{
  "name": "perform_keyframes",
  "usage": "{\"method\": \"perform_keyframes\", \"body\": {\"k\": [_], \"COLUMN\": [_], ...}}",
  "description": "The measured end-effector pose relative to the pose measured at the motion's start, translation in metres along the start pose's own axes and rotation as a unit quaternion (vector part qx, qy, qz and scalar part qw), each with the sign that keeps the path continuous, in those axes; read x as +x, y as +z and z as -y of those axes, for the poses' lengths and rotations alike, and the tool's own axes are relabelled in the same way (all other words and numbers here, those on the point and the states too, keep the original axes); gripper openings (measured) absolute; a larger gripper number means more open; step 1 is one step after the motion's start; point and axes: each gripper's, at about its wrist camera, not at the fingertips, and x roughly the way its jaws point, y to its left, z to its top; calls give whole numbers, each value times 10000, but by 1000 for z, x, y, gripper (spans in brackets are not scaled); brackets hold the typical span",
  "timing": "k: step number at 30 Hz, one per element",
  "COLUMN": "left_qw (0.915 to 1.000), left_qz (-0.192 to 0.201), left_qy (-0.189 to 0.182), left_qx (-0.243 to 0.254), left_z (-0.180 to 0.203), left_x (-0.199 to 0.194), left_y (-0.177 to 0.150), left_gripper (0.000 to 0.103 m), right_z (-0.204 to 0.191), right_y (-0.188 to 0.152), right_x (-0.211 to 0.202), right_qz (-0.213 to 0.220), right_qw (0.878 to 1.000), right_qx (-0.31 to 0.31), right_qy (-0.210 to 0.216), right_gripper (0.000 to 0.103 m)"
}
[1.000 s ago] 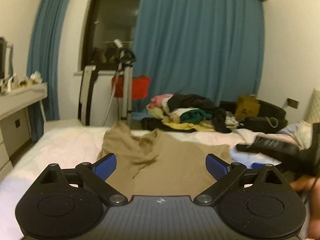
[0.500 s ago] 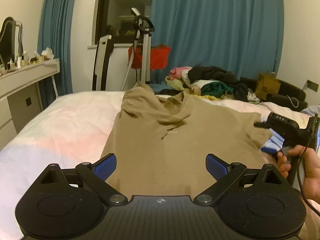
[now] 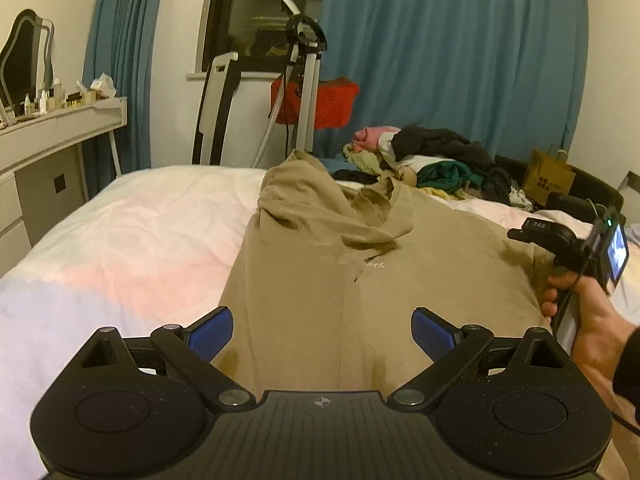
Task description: Fold clothes
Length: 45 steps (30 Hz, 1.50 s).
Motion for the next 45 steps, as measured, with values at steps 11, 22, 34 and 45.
{"method": "perform_keyframes", "body": {"k": [11,22,34,45], "left_qw": [9990,9953,9922,9941], "left_qz": [211,521,65,352], "left_qy": [159,426,313,122], "left_qx": [-350,-692,-1206,-1015], "left_z": [-24,-64,-100,-86], "left_x": [-21,-69,-30,-63], "left_y": [21,35,23,22], "left_gripper": [97,97,97,97], "right_z": [-109,-244,-332,-310], "right_y": [37,-47,-131,-77], "right_x": [-56,-28,24,-95], "right_qz": [434,92,-717,-773], "right_qw": [9874,9464,9124,9471], "right_qx": [-1516,-3230,-4019,-2908], "right_qy": [-151,18,300,1119], "right_gripper": [7,7,30,103]}}
